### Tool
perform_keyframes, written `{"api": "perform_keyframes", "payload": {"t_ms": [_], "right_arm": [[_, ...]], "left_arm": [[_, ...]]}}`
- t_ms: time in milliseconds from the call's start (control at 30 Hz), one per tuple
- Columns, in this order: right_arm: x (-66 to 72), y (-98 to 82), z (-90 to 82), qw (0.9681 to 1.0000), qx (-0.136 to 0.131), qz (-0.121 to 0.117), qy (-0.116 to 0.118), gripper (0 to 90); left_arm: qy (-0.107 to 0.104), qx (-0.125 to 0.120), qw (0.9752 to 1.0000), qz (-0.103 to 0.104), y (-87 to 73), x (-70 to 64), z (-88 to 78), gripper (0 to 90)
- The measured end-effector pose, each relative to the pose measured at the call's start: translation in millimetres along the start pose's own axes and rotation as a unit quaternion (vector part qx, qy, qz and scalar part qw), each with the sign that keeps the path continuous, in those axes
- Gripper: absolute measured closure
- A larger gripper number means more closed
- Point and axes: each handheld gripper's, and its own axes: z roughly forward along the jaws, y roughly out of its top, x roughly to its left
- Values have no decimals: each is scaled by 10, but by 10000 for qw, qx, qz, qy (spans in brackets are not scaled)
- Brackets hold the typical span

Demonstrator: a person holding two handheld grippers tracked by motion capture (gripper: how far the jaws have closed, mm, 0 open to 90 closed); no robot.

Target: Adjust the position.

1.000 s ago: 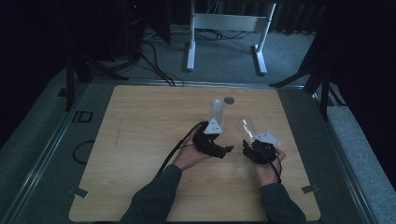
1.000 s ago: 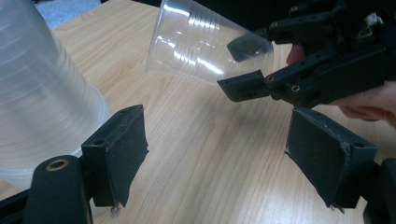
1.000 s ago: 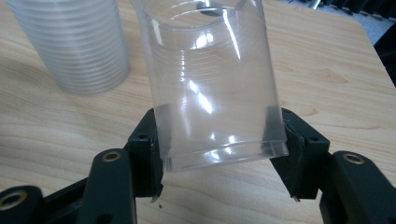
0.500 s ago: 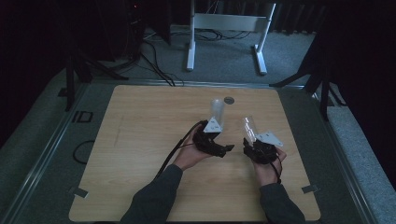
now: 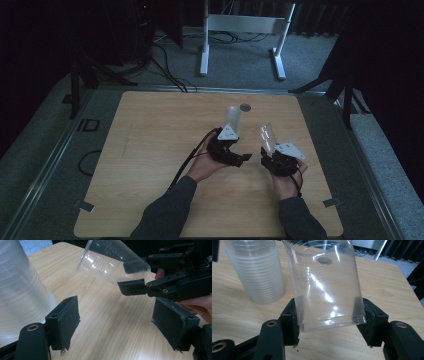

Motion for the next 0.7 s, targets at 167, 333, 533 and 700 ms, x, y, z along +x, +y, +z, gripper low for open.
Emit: {"api": "perform_keyframes", "payload": {"t_ms": [167, 333, 533, 700], "right_arm": [[4, 12, -32, 10000, -74, -10, 25, 418], [4, 18, -65, 9998, -183, -61, -12, 419], [1, 32, -100, 9997, -257, -60, -5, 419], [-1, 43, -125, 9994, -336, -46, -27, 419]], "left_arm": [[-86, -43, 9999, -103, 19, -2, 29, 217], [-157, -129, 9995, -262, 47, 2, 51, 217], [-214, -250, 9985, -430, 71, 17, 74, 217], [-207, -329, 9978, -546, 90, 22, 93, 219]]}}
